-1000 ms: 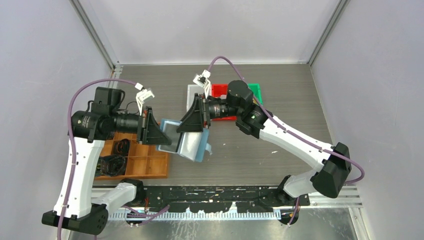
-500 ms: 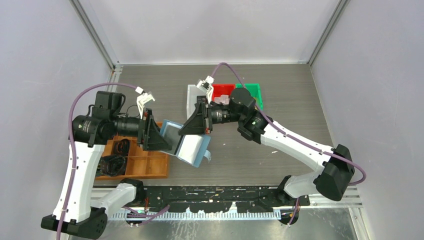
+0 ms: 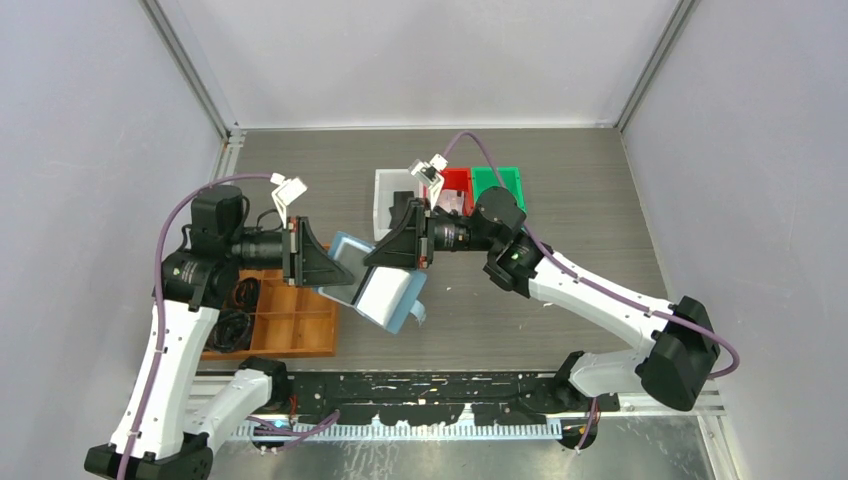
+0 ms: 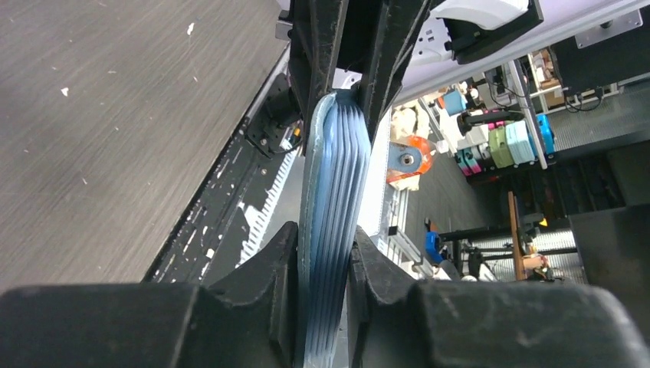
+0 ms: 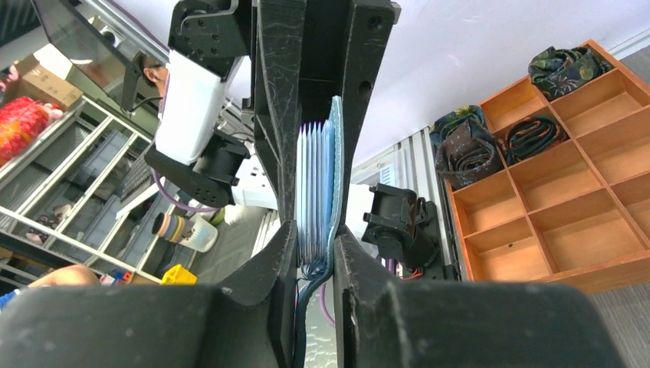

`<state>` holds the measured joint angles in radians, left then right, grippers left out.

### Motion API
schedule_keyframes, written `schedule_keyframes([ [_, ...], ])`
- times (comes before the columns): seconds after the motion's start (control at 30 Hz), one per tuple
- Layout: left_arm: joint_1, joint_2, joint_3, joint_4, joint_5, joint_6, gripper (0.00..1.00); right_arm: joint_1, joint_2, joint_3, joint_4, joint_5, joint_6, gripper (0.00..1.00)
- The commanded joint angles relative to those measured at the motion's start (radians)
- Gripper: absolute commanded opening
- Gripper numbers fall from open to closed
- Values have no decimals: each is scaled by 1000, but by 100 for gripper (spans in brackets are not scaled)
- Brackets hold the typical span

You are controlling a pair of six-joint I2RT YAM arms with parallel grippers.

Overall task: Take the credit cards out of the card holder
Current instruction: Remove the credit card from the card holder.

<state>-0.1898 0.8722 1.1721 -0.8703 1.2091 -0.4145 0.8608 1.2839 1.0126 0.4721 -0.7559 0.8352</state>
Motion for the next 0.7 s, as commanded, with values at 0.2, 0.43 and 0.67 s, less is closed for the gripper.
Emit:
schedule_keyframes([
  [0.2,-1,-14,6,21,-243,30,0,-69,-135,62,-148,210,-74,58],
  [0.43,-1,40,11,-19,-417,141,0,-128,-222,77,-140,247,102,66],
  [0.67,-1,59,10,33,-377,114,0,-18,-103,46,-148,186,143,62],
])
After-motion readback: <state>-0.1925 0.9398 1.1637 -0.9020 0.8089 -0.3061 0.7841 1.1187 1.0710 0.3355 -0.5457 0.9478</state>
